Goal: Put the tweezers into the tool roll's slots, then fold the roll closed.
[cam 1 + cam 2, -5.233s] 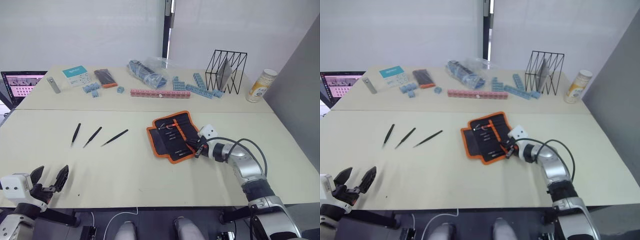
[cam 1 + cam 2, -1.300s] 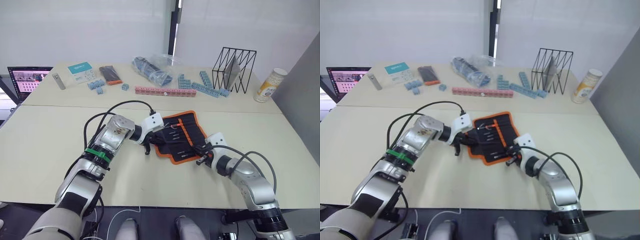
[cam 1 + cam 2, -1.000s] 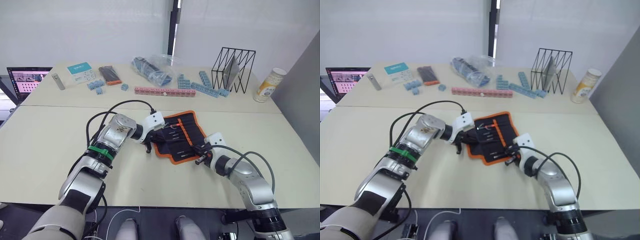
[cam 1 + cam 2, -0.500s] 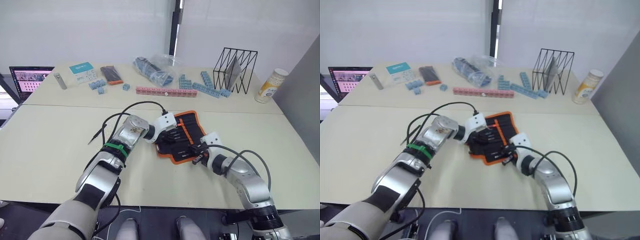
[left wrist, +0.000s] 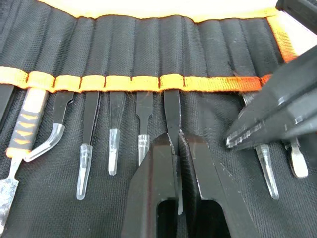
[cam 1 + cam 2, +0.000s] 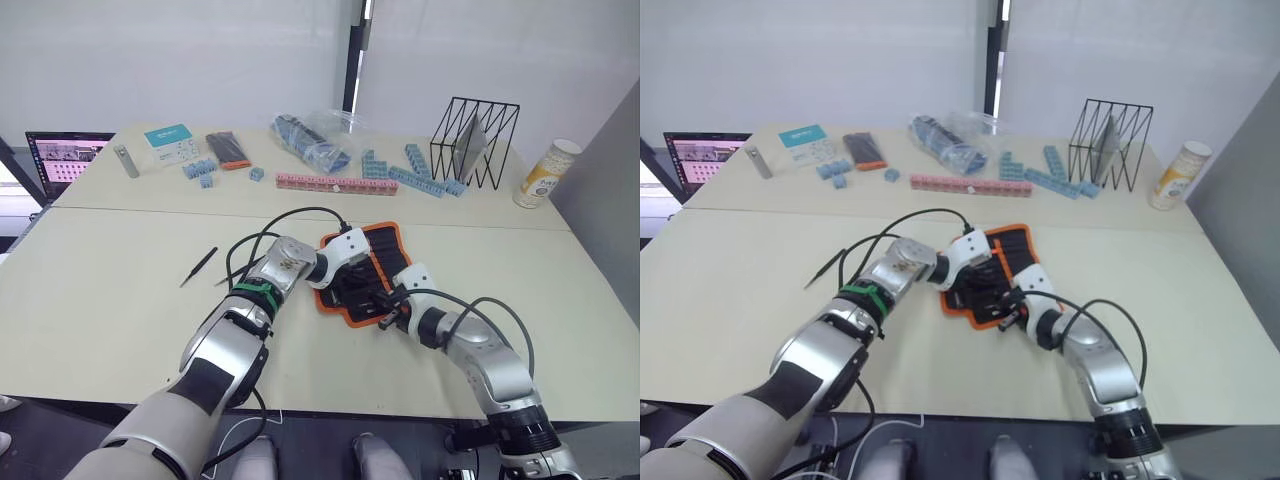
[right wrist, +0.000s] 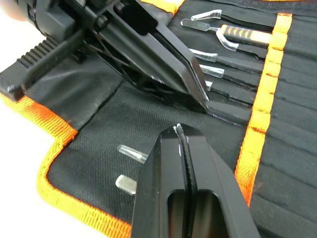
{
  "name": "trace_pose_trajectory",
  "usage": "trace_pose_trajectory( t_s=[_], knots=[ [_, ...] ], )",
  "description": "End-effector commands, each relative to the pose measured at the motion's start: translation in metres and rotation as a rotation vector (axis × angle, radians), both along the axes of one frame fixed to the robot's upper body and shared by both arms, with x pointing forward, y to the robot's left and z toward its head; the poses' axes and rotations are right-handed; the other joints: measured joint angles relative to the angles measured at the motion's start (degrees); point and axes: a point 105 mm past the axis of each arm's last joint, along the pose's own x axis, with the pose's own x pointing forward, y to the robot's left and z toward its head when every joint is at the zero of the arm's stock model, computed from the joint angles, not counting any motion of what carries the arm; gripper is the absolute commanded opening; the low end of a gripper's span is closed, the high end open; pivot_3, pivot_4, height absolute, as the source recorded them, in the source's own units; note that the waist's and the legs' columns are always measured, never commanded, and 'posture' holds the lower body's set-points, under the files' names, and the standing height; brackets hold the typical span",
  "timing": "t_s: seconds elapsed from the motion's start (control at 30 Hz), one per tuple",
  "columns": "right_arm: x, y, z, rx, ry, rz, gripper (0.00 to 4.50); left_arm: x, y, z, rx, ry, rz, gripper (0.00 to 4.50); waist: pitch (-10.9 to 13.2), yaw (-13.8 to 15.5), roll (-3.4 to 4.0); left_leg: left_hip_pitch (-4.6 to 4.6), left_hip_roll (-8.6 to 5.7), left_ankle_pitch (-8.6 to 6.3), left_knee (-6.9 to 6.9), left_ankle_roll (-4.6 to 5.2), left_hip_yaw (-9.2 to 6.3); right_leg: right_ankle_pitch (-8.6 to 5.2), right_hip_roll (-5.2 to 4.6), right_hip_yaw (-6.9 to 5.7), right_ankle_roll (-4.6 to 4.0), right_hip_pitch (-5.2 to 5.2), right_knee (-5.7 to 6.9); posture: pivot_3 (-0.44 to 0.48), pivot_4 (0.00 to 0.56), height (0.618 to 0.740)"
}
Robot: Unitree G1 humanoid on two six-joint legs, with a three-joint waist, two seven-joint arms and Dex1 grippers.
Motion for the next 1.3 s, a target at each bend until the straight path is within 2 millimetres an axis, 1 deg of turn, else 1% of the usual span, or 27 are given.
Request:
trace_pose_trajectory(
  t_s=[0.03,0.07,0.13,0.17,0.2,0.23,0.27,0.3,0.4,0.43,0.5,0.6,0.67,0.73,0.8,0.93,1.0,1.1,1.2,1.3],
  knots=[
    [0.0,0.001,-0.002,-0.008,0.005,0.013,0.0,0.006,0.0,0.019,-0.027,-0.046,0.002,0.36,0.0,0.0,0.0,0.0,0.0,0.0,0.0,0.01,0.0,0.0,0.0,0.0,0.0,0.0,0.01,0.0,0.15,0.74],
    [0.0,0.0,-0.003,-0.011,0.007,0.014,0.0,0.006,0.006,0.02,-0.034,-0.03,0.004,0.77,0.0,0.0,0.0,0.01,0.0,0.01,0.0,0.01,0.0,0.01,0.0,0.0,-0.01,-0.01,0.02,0.0,0.15,0.74],
    [0.0,0.0,-0.004,-0.012,0.009,0.015,0.0,0.006,0.013,0.021,-0.041,-0.013,0.006,1.39,0.0,-0.3,0.0,0.0,0.0,0.01,0.0,0.01,0.0,0.01,0.01,0.01,-0.01,-0.05,0.06,0.0,0.15,0.74],
    [0.0,-0.001,-0.004,-0.013,0.009,0.015,0.0,0.005,0.022,0.021,-0.047,-0.001,0.013,1.68,0.0,-0.4,0.01,0.0,0.0,0.01,-0.01,0.01,0.0,0.0,0.01,0.01,-0.01,-0.06,0.11,0.0,0.15,0.74],
    [0.0,-0.002,-0.004,-0.014,0.009,0.016,0.0,0.004,0.03,0.023,-0.055,0.009,0.019,2.06,0.0,-0.6,0.02,0.01,0.0,0.01,-0.04,0.01,0.0,0.0,0.01,0.01,-0.02,-0.06,0.11,0.0,0.15,0.74],
    [0.001,-0.002,-0.004,-0.018,0.01,0.02,0.0,0.003,0.038,0.026,-0.075,0.019,0.025,2.43,0.0,-0.8,0.02,0.03,0.01,0.01,-0.07,0.02,-0.01,-0.01,0.01,0.01,-0.02,-0.06,0.12,0.0,0.15,0.74],
    [0.001,-0.002,-0.005,-0.025,0.01,0.026,0.0,0.0,0.045,0.031,-0.098,0.018,0.03,2.68,0.0,-1.0,0.03,0.04,0.01,0.01,-0.08,0.01,-0.01,-0.01,0.01,0.01,-0.02,-0.06,0.13,0.0,0.15,0.74],
    [0.001,-0.003,-0.006,-0.029,0.011,0.031,0.0,-0.001,0.048,0.034,-0.113,0.015,0.033,3.04,0.0,-1.2,0.03,0.04,0.01,0.01,-0.09,0.02,-0.01,-0.01,0.01,0.02,-0.02,-0.06,0.13,0.0,0.15,0.74],
    [0.002,-0.003,-0.003,-0.027,0.004,0.039,0.0,-0.01,0.067,0.056,-0.198,-0.019,0.04,4.08,0.0,-1.3,0.03,0.03,0.01,0.01,-0.1,0.02,-0.02,-0.01,0.01,0.01,-0.02,-0.06,0.14,0.0,0.15,0.74],
    [0.003,-0.003,-0.003,-0.026,0.0,0.042,0.0,-0.012,0.071,0.06,-0.215,-0.023,0.046,4.43,0.0,-1.3,0.03,0.03,0.01,0.01,-0.09,0.02,-0.03,-0.01,0.01,0.01,-0.02,-0.05,0.14,0.0,0.15,0.74],
    [0.007,-0.008,0.009,-0.011,-0.054,0.039,0.0,-0.014,0.096,0.077,-0.276,-0.071,0.1,4.47,0.0,-1.2,0.03,0.04,0.01,0.02,-0.05,0.01,-0.03,-0.01,0.01,0.0,-0.02,-0.03,0.15,0.0,0.15,0.74],
    [0.01,-0.015,0.022,0.012,-0.106,0.04,0.0,-0.019,0.131,0.092,-0.354,-0.143,0.179,4.47,0.0,-1.4,0.05,0.07,0.02,0.03,-0.05,0.02,-0.02,-0.01,0.01,0.01,-0.03,-0.05,0.17,0.0,0.15,0.74],
    [0.009,-0.017,0.025,0.018,-0.12,0.045,0.0,-0.022,0.142,0.096,-0.39,-0.163,0.212,4.47,0.0,-1.3,0.05,0.1,0.04,0.03,-0.08,0.02,0.0,-0.01,0.01,0.02,-0.04,-0.05,0.18,0.0,0.15,0.74],
    [0.01,-0.025,0.029,0.018,-0.133,0.031,0.0,-0.026,0.169,0.09,-0.401,-0.191,0.319,4.47,0.0,-1.3,0.06,0.1,0.05,0.03,-0.09,0.02,-0.01,-0.01,0.01,0.0,-0.04,-0.05,0.18,0.0,0.15,0.74],
    [0.01,-0.033,0.029,0.015,-0.129,0.012,0.0,-0.036,0.19,0.08,-0.387,-0.208,0.393,4.47,0.0,-1.3,0.06,0.11,0.05,0.03,-0.09,0.02,0.0,-0.01,0.0,0.01,-0.04,-0.02,0.16,0.0,0.15,0.74],
    [0.007,-0.042,0.011,-0.014,-0.075,0.003,0.0,-0.047,0.223,0.069,-0.407,-0.244,0.553,4.47,0.0,-1.2,0.05,0.09,0.06,0.03,-0.09,0.02,0.0,0.0,0.0,0.01,-0.08,-0.06,0.16,0.0,0.15,0.74],
    [0.004,-0.042,-0.002,-0.048,-0.041,0.017,0.0,-0.054,0.241,0.062,-0.41,-0.264,0.643,4.47,0.0,-1.0,0.05,0.11,0.07,0.03,-0.07,0.02,0.0,0.0,0.0,-0.02,-0.09,-0.03,0.16,0.0,0.15,0.74],
    [0.004,-0.042,-0.012,-0.075,-0.017,0.02,0.0,-0.069,0.267,0.051,-0.432,-0.287,0.777,4.47,0.0,-1.2,0.04,0.28,0.08,0.03,-0.07,0.02,0.09,0.0,-0.03,0.02,-0.11,0.09,0.14,0.0,0.15,0.74],
    [0.008,-0.048,-0.015,-0.098,-0.01,0.008,0.0,-0.088,0.292,0.038,-0.417,-0.326,0.911,4.47,0.0,-1.4,0.04,0.4,0.13,0.03,-0.11,0.02,0.13,-0.01,-0.02,0.01,-0.18,0.14,0.14,0.0,0.15,0.74],
    [0.01,-0.05,-0.016,-0.113,-0.007,0.021,0.0,-0.116,0.313,0.024,-0.431,-0.34,1.011,4.47,0.0,-1.4,0.0,0.46,0.16,0.03,-0.11,0.01,0.18,0.01,-0.03,0.01,-0.24,0.16,0.13,0.0,0.15,0.74]
  ],
)
